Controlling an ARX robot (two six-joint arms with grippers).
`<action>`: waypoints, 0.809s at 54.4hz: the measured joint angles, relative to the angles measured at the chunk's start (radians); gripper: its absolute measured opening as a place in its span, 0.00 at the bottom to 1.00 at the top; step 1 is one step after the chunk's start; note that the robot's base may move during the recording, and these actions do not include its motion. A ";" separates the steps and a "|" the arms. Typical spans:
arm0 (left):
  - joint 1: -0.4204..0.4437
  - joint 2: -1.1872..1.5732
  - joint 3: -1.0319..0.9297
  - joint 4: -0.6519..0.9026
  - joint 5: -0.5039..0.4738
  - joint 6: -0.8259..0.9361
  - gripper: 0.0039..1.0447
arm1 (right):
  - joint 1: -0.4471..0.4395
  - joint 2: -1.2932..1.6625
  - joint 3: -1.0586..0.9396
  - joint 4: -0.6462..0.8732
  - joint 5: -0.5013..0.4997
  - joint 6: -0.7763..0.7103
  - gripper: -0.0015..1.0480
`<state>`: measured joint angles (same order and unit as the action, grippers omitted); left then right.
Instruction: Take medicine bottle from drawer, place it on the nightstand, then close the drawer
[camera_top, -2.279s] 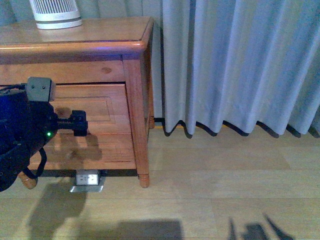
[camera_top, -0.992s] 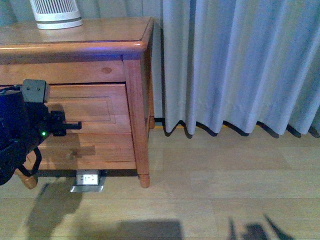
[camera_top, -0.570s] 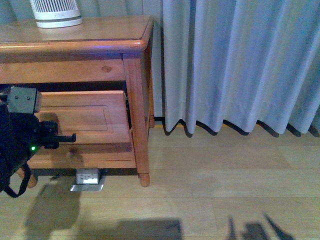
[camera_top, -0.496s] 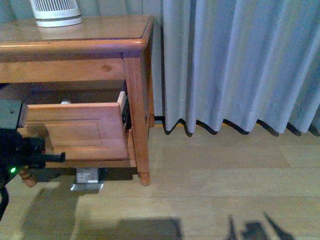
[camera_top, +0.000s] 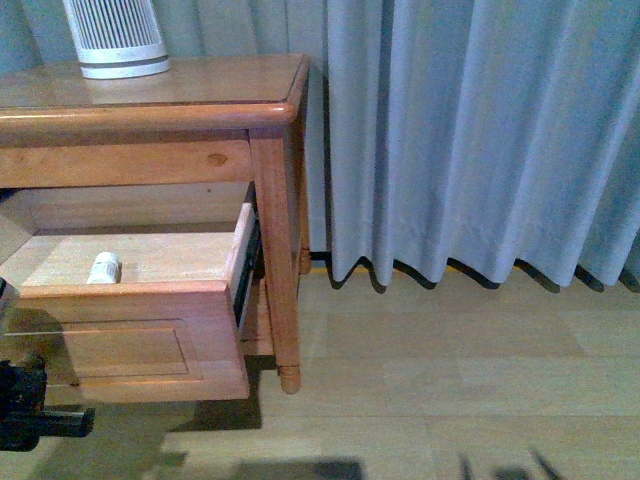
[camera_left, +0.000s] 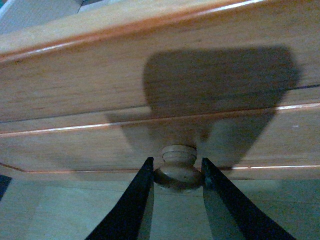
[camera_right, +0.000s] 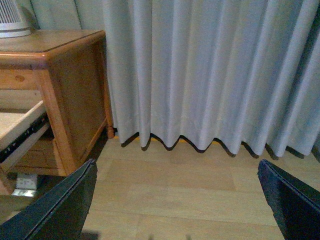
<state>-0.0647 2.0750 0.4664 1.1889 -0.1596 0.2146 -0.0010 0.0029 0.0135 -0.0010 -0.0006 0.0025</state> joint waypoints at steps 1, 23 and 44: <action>-0.001 -0.002 -0.003 0.000 0.000 0.011 0.30 | 0.000 0.000 0.000 0.000 0.000 0.000 0.93; -0.027 -0.242 -0.090 -0.128 0.081 0.040 0.92 | 0.000 0.000 0.000 0.000 0.000 0.000 0.93; -0.072 -1.281 -0.232 -0.879 -0.055 0.029 0.94 | 0.000 0.000 0.000 0.000 0.000 0.000 0.93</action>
<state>-0.1368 0.7944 0.2348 0.3103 -0.2142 0.2440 -0.0010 0.0029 0.0135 -0.0010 -0.0006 0.0029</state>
